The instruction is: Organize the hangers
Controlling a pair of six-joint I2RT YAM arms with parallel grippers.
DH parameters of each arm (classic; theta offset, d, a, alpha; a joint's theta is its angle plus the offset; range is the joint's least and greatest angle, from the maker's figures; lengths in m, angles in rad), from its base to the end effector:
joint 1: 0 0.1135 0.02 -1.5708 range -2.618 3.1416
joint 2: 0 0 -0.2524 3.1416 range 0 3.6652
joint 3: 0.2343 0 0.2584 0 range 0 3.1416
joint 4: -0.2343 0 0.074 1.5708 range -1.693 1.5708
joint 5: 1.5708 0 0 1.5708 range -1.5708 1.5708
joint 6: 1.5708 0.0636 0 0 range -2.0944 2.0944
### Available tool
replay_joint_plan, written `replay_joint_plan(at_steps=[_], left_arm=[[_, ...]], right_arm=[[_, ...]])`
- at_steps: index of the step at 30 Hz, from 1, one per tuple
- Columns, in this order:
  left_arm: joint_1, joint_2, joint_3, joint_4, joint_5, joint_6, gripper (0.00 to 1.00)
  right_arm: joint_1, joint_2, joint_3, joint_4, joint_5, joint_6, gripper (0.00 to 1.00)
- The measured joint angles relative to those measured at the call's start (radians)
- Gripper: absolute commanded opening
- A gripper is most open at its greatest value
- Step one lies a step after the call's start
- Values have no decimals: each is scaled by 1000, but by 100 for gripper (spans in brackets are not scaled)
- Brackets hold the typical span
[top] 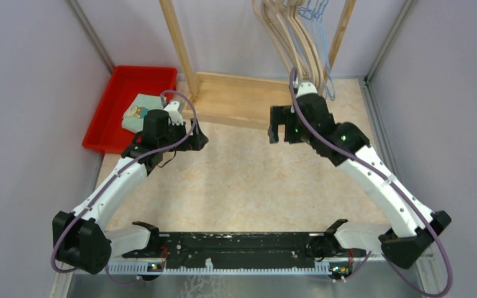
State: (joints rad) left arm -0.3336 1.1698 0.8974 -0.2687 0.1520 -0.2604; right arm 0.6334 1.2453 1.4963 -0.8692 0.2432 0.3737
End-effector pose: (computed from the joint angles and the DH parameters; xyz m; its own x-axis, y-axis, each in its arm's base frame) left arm 0.2775 -0.1064 0.2655 -0.5852 -0.0665 -0.8082 0.3060 0.9048 -0.2960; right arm 0.2335 0.1525 0.3945 -0.5869 0.0086 -0.8096 -0.2170 0.9617 0.1676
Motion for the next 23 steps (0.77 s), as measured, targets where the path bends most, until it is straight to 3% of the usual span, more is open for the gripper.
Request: replay_joint_plan(at_steps=[7,23], left_arm=[[0,16,-29,0,11,23,100],[0,40,-37,16,44,58,100]], right_arm=[[52,-245,-356,67,-39,39,98],[60,-216,-536,208,-7,-24,99]])
